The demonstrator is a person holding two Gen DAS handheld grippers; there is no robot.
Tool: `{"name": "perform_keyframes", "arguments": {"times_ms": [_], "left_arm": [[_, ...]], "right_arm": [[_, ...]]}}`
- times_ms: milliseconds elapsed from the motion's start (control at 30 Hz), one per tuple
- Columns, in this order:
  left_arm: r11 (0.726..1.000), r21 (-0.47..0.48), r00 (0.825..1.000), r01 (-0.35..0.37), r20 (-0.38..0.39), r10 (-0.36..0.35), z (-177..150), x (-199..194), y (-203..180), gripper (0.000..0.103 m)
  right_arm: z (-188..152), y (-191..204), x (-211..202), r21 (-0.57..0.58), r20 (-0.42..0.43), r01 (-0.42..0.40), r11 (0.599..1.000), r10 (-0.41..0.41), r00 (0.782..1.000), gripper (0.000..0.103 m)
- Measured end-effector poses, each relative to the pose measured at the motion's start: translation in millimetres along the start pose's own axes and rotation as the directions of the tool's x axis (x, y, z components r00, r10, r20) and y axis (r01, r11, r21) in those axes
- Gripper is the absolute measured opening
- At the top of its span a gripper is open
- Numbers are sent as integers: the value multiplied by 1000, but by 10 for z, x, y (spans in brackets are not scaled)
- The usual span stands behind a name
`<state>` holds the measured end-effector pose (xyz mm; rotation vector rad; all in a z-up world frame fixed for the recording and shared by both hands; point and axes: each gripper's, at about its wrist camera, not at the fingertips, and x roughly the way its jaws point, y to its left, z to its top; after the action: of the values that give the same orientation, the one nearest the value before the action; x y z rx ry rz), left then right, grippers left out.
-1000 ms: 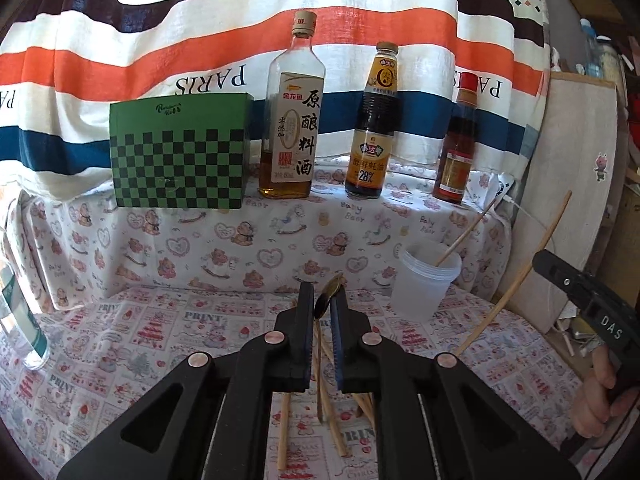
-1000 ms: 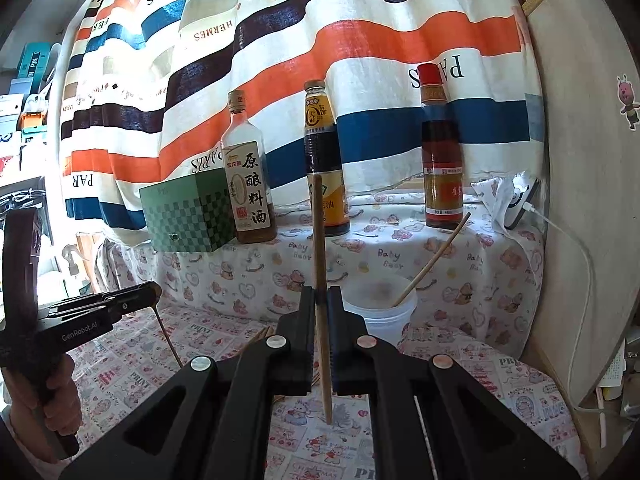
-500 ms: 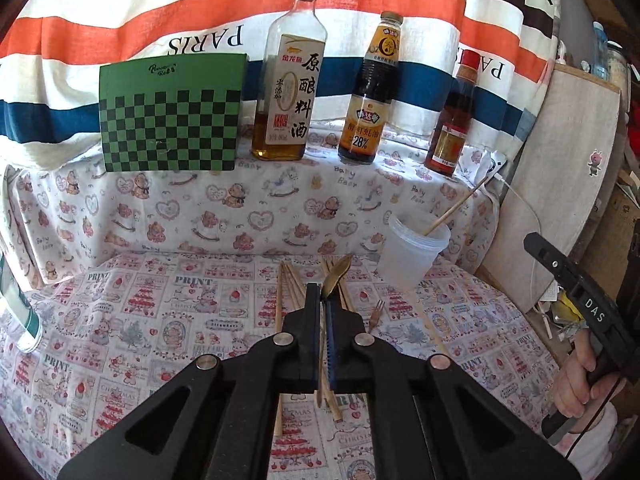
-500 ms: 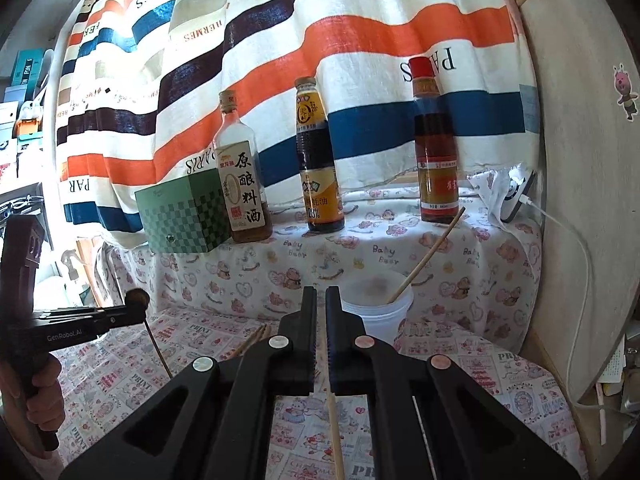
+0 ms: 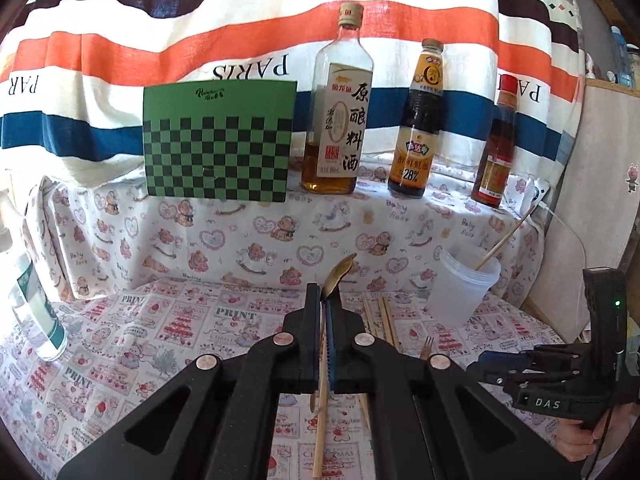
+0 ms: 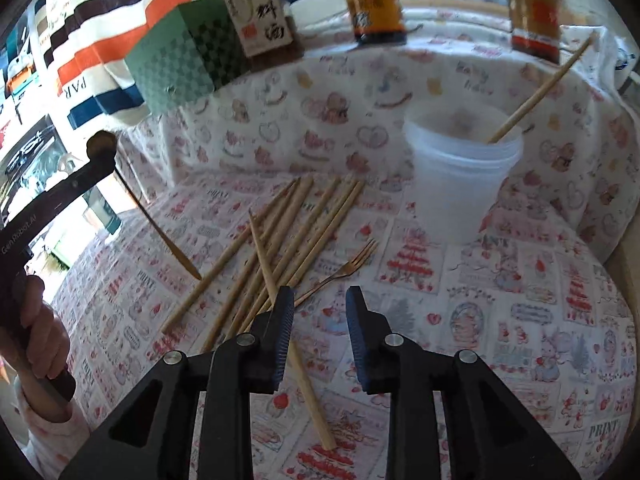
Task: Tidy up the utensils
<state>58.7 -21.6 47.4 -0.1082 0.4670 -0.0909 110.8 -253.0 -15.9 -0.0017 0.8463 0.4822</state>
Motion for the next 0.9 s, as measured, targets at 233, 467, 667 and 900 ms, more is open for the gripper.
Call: {"name": "perform_keyframes", "arguments": {"times_ms": [233,467,667,900], "left_arm": [[999,-34,999,-1,-37,0,23,2,130,1],[996,-88,997,3,-79,-10,27,70,280,1],[994,-105,996,17,-83,-26,40,58,321,1],[994,-105,999,14,-35,-17,56,-24,314,1]], "right_arm": [[253,347,533,-54,-103,13,998,-19,995,29],[487,533,1024,-94,-154,36,995,-50,987,28],[511,693,1101,-165,-175,10,986,-39,984,11],[595,585,510,-95,12,27,995,-26,1000,7]]}}
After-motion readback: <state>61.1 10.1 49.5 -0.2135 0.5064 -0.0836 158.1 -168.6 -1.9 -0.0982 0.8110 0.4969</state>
